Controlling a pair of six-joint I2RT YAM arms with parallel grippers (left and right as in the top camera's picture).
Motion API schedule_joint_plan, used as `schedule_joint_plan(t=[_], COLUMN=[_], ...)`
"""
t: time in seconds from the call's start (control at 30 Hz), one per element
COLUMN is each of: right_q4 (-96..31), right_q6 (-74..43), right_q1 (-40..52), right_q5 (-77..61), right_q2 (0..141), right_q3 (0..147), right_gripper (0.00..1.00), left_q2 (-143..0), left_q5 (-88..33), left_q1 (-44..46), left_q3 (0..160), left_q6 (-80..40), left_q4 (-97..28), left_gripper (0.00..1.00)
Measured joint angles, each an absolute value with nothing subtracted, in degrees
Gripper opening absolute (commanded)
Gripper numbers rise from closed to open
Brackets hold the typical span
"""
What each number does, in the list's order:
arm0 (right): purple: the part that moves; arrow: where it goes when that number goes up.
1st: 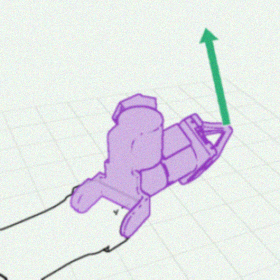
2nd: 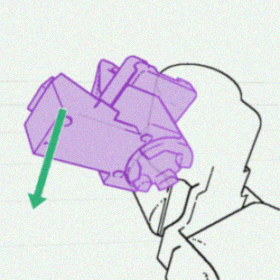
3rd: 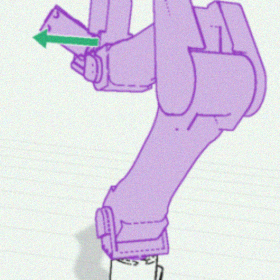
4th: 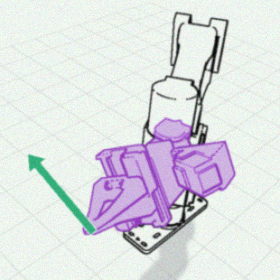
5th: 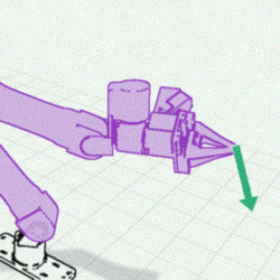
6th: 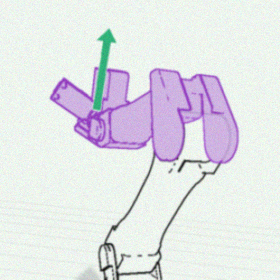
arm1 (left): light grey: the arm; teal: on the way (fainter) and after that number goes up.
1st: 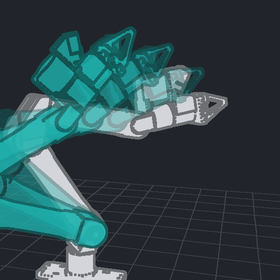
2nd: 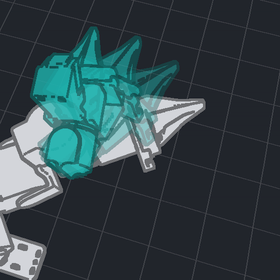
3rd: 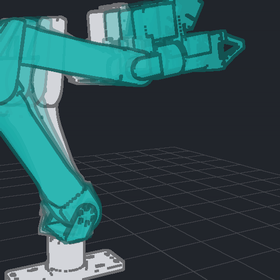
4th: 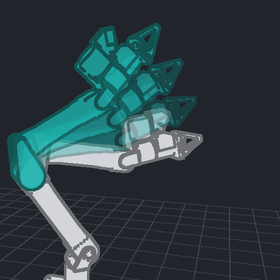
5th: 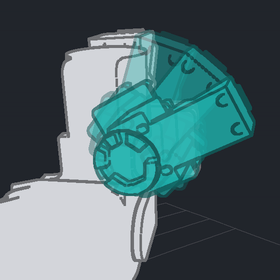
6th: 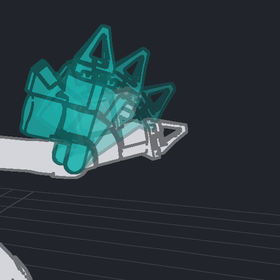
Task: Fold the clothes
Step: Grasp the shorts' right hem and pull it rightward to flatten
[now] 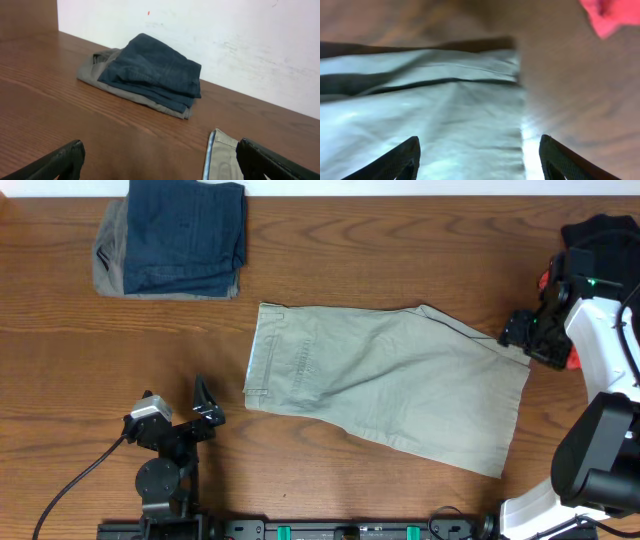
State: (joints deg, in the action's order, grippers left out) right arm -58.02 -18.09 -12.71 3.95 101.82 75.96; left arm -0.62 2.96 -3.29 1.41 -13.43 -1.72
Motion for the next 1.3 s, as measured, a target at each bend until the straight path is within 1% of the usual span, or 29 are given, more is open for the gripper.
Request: schedule_joint_plan(t=[0.07, 0.13, 0.23, 0.43, 0.6, 0.7, 0.73, 0.83, 0.9, 1.07, 1.13, 1.17, 1.3], right_q4=[-57.49, -56.23, -53.17, -48.12, -44.99, -42.96, -42.11, -40.38, -39.59, -38.28, -38.02, -37.93, -37.65], right_q6=[-18.90, -19.07, -18.41, -15.35, -14.35, -13.96, -13.87, -13.47, -13.54, -13.23, -13.06, -13.04, -13.15], right_q1=[-14.02, -15.73, -18.48, -20.23, -20.21, -20.21, -20.21, -20.21, -20.21, -20.21, -20.21, -20.21, -20.21], right_q5=[5.43, 6.11, 5.89, 1.83, 0.45, 0.10, -0.05, -0.27, -0.34, -0.78, -0.97, -1.08, -1.06], right_q2=[101.82, 101.82, 101.82, 101.82, 101.82, 101.82, 101.82, 101.82, 101.82, 101.82, 101.82, 101.82, 101.82], right_q3=[74.26, 72.12, 68.47, 63.70, 62.61, 61.23, 60.49, 58.50, 57.84, 57.78, 57.78, 57.78, 57.78], right_gripper=[0.73, 0.66, 0.59, 0.58, 0.54, 0.48, 0.43, 0.36, 0.29, 0.18, 0.10, 0.02, 0.01], left_q2=[-0.62, -0.62, -0.62, -0.62, -0.62, -0.62, -0.62, -0.62, -0.62, -0.62, -0.62, -0.62, -0.62], left_q5=[2.96, 2.96, 2.96, 2.96, 2.96, 2.96, 2.96, 2.96, 2.96, 2.96, 2.96, 2.96, 2.96], left_q1=[-3.29, -3.29, -3.29, -3.29, -3.29, -3.29, -3.29, -3.29, -3.29, -3.29, -3.29, -3.29, -3.29], left_q3=[1.41, 1.41, 1.41, 1.41, 1.41, 1.41, 1.41, 1.41, 1.41, 1.41, 1.41, 1.41, 1.41], left_q6=[-13.45, -13.45, -13.45, -13.43, -13.45, -13.45, -13.45, -13.45, -13.45, -13.45, -13.45, -13.45, -13.45], left_q4=[-1.72, -1.72, -1.72, -1.72, -1.72, -1.72, -1.72, -1.72, -1.72, -1.72, -1.72, -1.72, -1.72], left_gripper=[0.98, 0.98, 0.98, 0.98, 0.98, 0.98, 0.98, 0.98, 0.98, 0.98, 0.98, 0.98, 0.98])
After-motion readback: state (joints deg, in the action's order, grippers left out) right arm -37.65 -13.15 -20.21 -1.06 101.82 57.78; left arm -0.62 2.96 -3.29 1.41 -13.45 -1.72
